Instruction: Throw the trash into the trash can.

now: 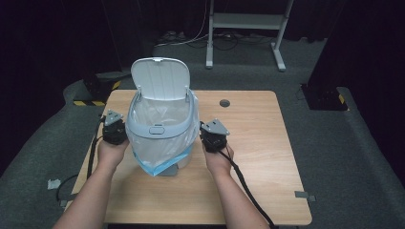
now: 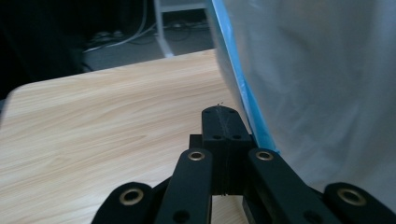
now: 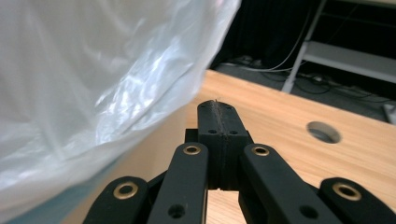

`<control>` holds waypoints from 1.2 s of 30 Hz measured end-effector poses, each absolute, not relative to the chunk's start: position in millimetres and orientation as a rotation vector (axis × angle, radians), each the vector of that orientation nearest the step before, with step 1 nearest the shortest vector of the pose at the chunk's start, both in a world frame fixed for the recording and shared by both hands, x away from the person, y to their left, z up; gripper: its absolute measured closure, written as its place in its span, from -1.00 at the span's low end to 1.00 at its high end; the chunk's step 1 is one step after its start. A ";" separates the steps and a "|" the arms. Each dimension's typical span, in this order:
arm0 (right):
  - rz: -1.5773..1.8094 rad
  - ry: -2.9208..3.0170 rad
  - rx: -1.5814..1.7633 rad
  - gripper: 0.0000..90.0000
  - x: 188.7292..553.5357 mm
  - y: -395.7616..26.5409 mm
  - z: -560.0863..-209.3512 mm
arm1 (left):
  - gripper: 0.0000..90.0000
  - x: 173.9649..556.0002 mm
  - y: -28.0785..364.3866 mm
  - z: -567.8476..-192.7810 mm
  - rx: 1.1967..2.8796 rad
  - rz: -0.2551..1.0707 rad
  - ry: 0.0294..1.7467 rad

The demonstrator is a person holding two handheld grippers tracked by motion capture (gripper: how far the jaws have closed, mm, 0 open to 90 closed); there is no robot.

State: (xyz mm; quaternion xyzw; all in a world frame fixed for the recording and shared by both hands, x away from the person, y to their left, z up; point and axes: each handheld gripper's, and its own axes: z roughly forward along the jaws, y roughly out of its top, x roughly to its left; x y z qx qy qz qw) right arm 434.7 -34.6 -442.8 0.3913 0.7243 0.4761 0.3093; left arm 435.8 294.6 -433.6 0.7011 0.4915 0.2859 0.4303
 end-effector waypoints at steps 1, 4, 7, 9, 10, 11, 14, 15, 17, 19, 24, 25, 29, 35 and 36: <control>1.257 1.930 1.032 1.00 436.3 -31.9 -444.4 | 1.00 436.6 291.7 -434.1 1.766 0.714 1.217; 1.253 1.946 1.024 1.00 437.9 -27.3 -446.4 | 1.00 435.7 282.0 -433.8 1.781 0.737 1.201; 1.262 1.950 1.008 1.00 436.5 -24.4 -445.4 | 1.00 433.4 279.0 -433.5 1.793 0.741 1.172; 1.268 1.935 1.010 1.00 435.7 -26.0 -444.2 | 1.00 428.6 271.9 -433.8 1.821 0.799 1.144; 1.277 1.930 1.021 1.00 435.3 -27.6 -444.1 | 1.00 426.3 268.7 -434.3 1.820 0.807 1.143; 1.280 1.926 1.012 1.00 434.6 -30.4 -444.6 | 1.00 424.4 265.9 -434.8 1.817 0.814 1.142; 1.270 1.916 1.009 1.00 431.8 -35.4 -445.1 | 1.00 419.0 257.4 -436.0 1.817 0.836 1.127; 1.268 1.907 1.019 1.00 430.0 -37.6 -445.2 | 1.00 416.2 253.6 -436.5 1.821 0.845 1.117; 1.269 1.896 1.013 1.00 425.3 -47.1 -446.5 | 1.00 408.2 243.9 -437.9 1.823 0.859 1.090; 1.285 1.890 1.017 1.00 419.2 -57.5 -447.7 | 1.00 401.0 235.1 -438.4 1.834 0.869 1.067; 1.270 1.869 1.000 1.00 403.2 -73.6 -449.0 | 1.00 388.7 220.7 -440.0 1.829 0.870 1.044; 1.264 1.868 1.000 1.00 399.7 -76.4 -448.9 | 1.00 386.7 219.0 -440.3 1.825 0.866 1.044; 1.263 1.860 0.995 1.00 389.6 -82.9 -449.6 | 1.00 374.9 212.0 -441.7 1.813 0.860 1.034; 1.271 1.832 1.010 1.00 370.0 -95.3 -451.6 | 1.00 362.9 204.4 -442.2 1.815 0.840 1.016; 1.269 1.831 1.012 1.00 368.6 -96.6 -451.7 | 1.00 362.0 202.5 -442.3 1.811 0.832 1.015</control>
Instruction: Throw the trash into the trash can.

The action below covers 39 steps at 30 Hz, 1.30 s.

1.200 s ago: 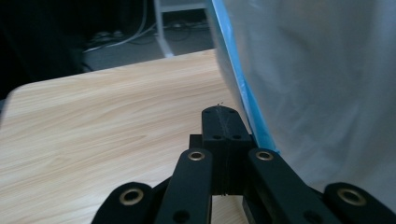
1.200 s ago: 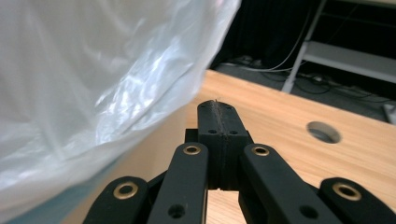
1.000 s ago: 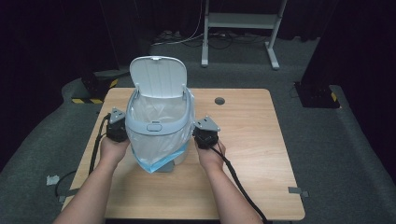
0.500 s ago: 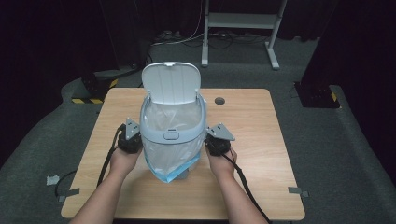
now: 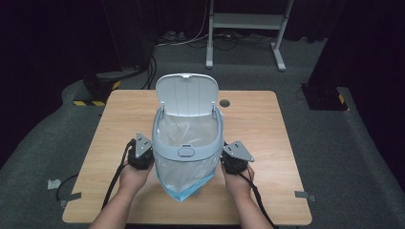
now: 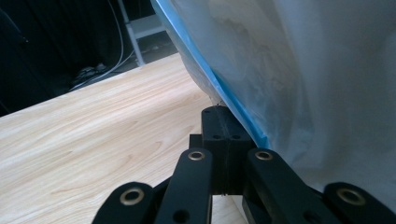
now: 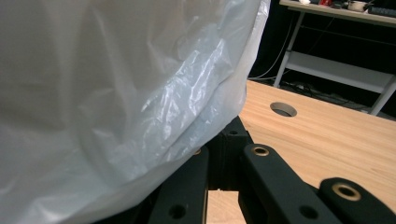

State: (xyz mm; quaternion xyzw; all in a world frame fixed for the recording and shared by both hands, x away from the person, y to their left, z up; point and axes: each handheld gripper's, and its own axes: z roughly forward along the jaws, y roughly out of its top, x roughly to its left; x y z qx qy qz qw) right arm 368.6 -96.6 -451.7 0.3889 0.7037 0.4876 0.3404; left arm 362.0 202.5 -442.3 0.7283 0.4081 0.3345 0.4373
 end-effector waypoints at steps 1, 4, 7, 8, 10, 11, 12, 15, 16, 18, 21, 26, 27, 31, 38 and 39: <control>1.267 1.826 1.009 1.00 367.8 -97.5 -452.0 | 1.00 361.9 201.5 -442.4 1.807 0.831 1.017; 1.264 1.821 1.012 1.00 366.6 -98.6 -452.0 | 1.00 362.1 200.1 -442.5 1.804 0.830 1.020; 1.265 1.819 1.019 1.00 366.3 -99.7 -452.1 | 1.00 363.1 198.4 -442.8 1.796 0.824 1.028; 1.261 1.816 1.021 1.00 367.5 -100.5 -451.9 | 1.00 364.2 196.3 -443.2 1.789 0.824 1.033; 1.259 1.816 1.021 1.00 369.2 -102.1 -451.8 | 1.00 365.7 195.6 -443.5 1.781 0.811 1.036; 1.259 1.816 1.021 1.00 369.2 -102.1 -451.8 | 1.00 365.7 195.6 -443.5 1.781 0.811 1.036; 1.253 1.817 1.018 1.00 369.9 -103.3 -451.5 | 1.00 366.5 196.1 -443.6 1.782 0.802 1.033; 1.269 1.821 1.004 1.00 370.0 -106.3 -450.3 | 1.00 368.1 199.7 -443.0 1.769 0.758 1.037; 1.274 1.801 0.992 1.00 367.5 -109.1 -446.2 | 0.95 366.5 202.6 -440.7 1.757 0.772 1.036; 1.283 1.784 0.995 0.99 364.8 -113.0 -440.8 | 0.80 365.0 208.3 -436.9 1.718 0.772 1.059; 1.282 1.765 0.985 0.92 361.4 -117.2 -434.9 | 0.77 362.5 214.3 -431.9 1.688 0.785 1.070; 1.298 1.706 0.981 0.70 352.7 -130.0 -418.3 | 0.68 350.5 230.0 -414.7 1.616 0.841 1.062; 1.298 1.706 0.981 0.70 352.7 -130.0 -418.3 | 0.66 350.5 230.0 -414.7 1.616 0.841 1.062; 1.307 1.679 0.986 0.63 350.1 -137.2 -407.7 | 0.60 344.3 236.5 -402.6 1.582 0.862 1.052; 1.330 1.636 0.970 0.55 354.0 -137.6 -381.8 | 0.53 349.8 238.5 -373.8 1.517 0.891 1.013; 1.330 1.636 0.970 0.55 354.0 -137.6 -381.8 | 0.52 349.8 238.5 -373.8 1.517 0.891 1.013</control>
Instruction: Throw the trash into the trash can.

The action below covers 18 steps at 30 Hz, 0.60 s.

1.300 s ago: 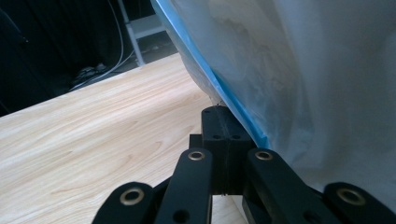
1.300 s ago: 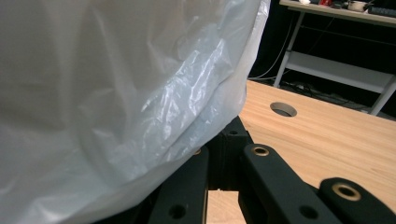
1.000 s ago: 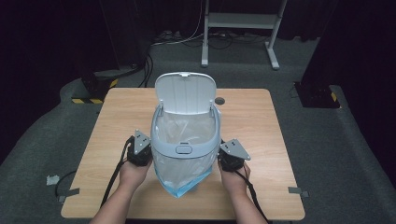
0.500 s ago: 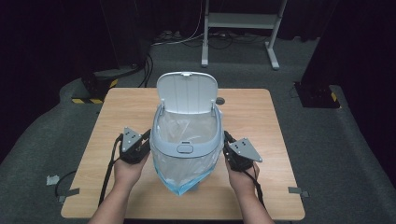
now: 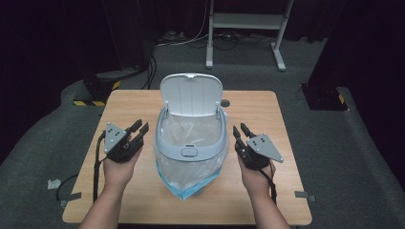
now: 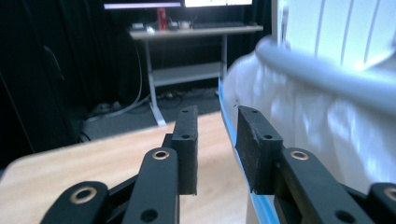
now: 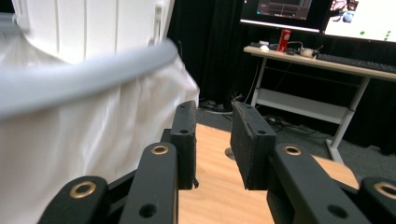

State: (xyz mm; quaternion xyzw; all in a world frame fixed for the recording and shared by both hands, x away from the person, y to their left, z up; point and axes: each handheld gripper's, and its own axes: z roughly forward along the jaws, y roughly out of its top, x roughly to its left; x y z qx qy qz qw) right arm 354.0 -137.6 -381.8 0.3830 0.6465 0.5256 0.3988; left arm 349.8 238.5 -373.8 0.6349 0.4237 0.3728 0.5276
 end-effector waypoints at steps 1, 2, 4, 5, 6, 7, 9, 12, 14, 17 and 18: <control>1.338 1.633 0.963 0.53 357.4 -136.0 -374.9 | 0.50 354.6 238.0 -366.3 1.509 0.878 1.014; 1.343 1.631 0.965 0.52 358.9 -135.2 -371.7 | 0.48 356.9 237.4 -362.7 1.504 0.875 1.015; 1.354 1.622 0.966 0.50 362.3 -133.6 -365.5 | 0.46 360.8 235.7 -355.7 1.497 0.881 1.005; 1.358 1.617 0.962 0.49 363.8 -132.7 -362.6 | 0.45 362.9 234.5 -352.4 1.494 0.885 1.000; 1.359 1.613 0.958 0.47 365.2 -131.7 -359.8 | 0.43 365.1 233.7 -349.1 1.493 0.887 0.995; 1.363 1.607 0.955 0.45 366.8 -130.6 -357.2 | 0.41 367.1 232.5 -346.2 1.487 0.884 0.994; 1.370 1.600 0.953 0.43 369.7 -128.0 -352.2 | 0.35 371.2 230.3 -340.8 1.474 0.891 0.986; 1.371 1.594 0.945 0.41 373.7 -126.0 -347.4 | 0.28 375.8 227.9 -336.2 1.467 0.896 0.980; 1.371 1.590 0.935 0.39 380.4 -122.9 -340.3 | 0.25 381.2 226.7 -332.0 1.456 0.894 0.981; 1.373 1.578 0.940 0.38 388.1 -121.7 -333.8 | 0.24 391.3 225.0 -325.2 1.433 0.903 0.994; 1.376 1.575 0.945 0.38 390.7 -121.6 -331.8 | 0.24 393.8 224.7 -324.1 1.430 0.905 0.997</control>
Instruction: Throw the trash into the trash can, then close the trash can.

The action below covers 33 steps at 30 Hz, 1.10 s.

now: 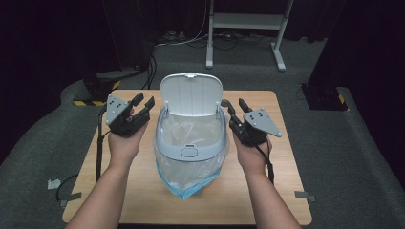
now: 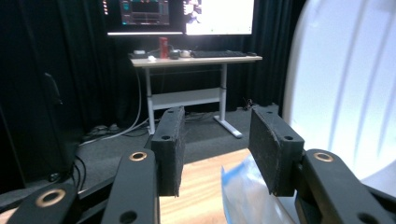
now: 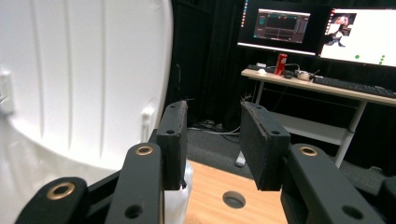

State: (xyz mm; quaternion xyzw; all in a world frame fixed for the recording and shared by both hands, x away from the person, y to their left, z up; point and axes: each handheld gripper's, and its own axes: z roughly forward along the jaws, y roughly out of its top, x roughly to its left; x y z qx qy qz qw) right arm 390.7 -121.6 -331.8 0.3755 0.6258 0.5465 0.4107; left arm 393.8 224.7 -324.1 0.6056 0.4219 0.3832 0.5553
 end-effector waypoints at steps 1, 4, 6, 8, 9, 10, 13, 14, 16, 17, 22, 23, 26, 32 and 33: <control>1.374 1.572 0.949 0.38 393.4 -121.4 -329.8 | 0.24 396.0 224.3 -323.1 1.425 0.909 1.000; 1.376 1.569 0.957 0.38 398.5 -121.0 -326.1 | 0.23 401.0 223.8 -321.0 1.418 0.908 1.004; 1.370 1.568 0.952 0.38 405.5 -118.6 -321.6 | 0.22 407.6 222.4 -318.4 1.413 0.906 1.005; 1.368 1.567 0.952 0.38 409.3 -115.9 -318.8 | 0.21 412.0 221.0 -317.6 1.407 0.907 1.008; 1.361 1.564 0.944 0.38 411.1 -114.7 -317.5 | 0.21 414.4 220.3 -317.3 1.404 0.909 1.011; 1.362 1.560 0.945 0.37 412.7 -113.5 -316.4 | 0.20 414.4 220.3 -317.3 1.404 0.909 1.011; 1.365 1.554 0.948 0.36 416.1 -111.7 -314.5 | 0.19 421.3 219.3 -315.9 1.397 0.902 1.015; 1.364 1.552 0.949 0.37 417.9 -110.9 -313.6 | 0.19 423.4 218.9 -315.3 1.394 0.897 1.019; 1.363 1.553 0.948 0.37 421.8 -109.2 -311.4 | 0.17 427.6 218.6 -314.1 1.393 0.885 1.028; 1.367 1.546 0.953 0.37 425.6 -107.3 -308.5 | 0.16 430.6 217.9 -311.7 1.385 0.876 1.033; 1.370 1.530 0.959 0.36 433.1 -102.0 -302.6 | 0.13 433.1 211.5 -304.9 1.372 0.883 1.018; 1.370 1.529 0.959 0.36 434.7 -100.9 -301.3 | 0.13 433.3 209.6 -303.5 1.367 0.885 1.014; 1.378 1.526 0.939 0.36 436.4 -97.6 -297.9 | 0.10 433.4 204.0 -301.4 1.368 0.884 0.999; 1.404 1.532 0.895 0.39 432.4 -99.6 -296.4 | 0.20 428.8 200.9 -301.2 1.381 0.885 0.985; 1.404 1.532 0.895 0.39 432.4 -99.6 -296.4 | 0.20 426.9 200.7 -301.2 1.380 0.883 0.982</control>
